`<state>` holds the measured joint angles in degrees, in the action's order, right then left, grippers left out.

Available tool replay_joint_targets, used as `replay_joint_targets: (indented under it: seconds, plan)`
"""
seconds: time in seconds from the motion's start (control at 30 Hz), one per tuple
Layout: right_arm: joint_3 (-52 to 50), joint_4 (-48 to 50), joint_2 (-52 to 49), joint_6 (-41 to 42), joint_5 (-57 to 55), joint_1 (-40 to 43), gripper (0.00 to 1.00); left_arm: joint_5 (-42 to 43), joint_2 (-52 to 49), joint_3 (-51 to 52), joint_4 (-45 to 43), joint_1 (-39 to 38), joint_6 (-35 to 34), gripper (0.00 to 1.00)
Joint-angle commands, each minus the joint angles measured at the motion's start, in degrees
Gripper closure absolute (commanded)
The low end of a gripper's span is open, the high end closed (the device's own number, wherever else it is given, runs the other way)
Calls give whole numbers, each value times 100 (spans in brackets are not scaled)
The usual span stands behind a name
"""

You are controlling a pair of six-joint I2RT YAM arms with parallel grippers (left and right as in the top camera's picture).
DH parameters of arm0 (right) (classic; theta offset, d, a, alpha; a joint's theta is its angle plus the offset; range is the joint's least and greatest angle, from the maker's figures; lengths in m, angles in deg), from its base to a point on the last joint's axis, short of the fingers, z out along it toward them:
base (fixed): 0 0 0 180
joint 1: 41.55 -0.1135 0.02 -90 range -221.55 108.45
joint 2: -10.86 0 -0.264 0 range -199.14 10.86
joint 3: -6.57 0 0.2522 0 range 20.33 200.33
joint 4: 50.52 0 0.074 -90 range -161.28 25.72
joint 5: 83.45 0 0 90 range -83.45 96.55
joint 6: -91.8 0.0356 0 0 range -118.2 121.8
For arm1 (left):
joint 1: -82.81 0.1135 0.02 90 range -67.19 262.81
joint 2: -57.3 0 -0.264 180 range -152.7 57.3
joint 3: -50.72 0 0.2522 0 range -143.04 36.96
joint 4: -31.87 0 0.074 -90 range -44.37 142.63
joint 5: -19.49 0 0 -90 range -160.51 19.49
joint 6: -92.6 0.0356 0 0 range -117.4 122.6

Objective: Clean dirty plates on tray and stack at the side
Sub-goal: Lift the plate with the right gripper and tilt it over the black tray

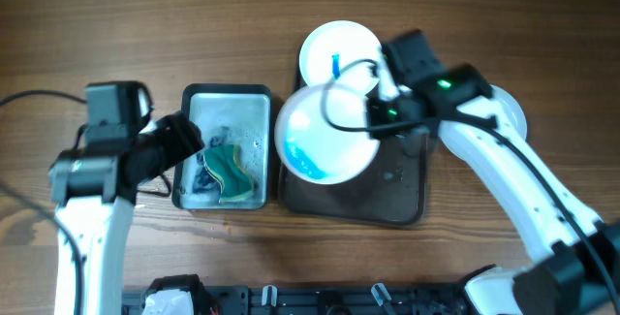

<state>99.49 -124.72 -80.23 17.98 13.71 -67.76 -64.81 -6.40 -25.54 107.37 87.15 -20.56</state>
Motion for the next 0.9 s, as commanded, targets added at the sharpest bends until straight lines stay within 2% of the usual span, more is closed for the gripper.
replay_joint_targets:
  seconds: [0.0, 0.13, 0.3, 0.67, 0.87]
  plan:
    - [894, -42, -697, 68, -297, -616, 96, 72, 560, -203, 203, 275, 44, 0]
    - [1379, 232, -1266, 439, -1095, -1250, 96, 72, 1001, -203, 369, 450, 24, 0]
    - [1408, 951, -1445, 802, -2577, -1893, 96, 68, 1429, -203, 457, 579, 26, 0]
    - [1416, 1436, -1276, 767, -6070, -3473, 96, -63, 1521, -201, 542, 579, 28, 0]
    - [1416, 1589, -1276, 380, -7252, -4048, 96, -63, 1523, -201, 540, 579, 28, 0]
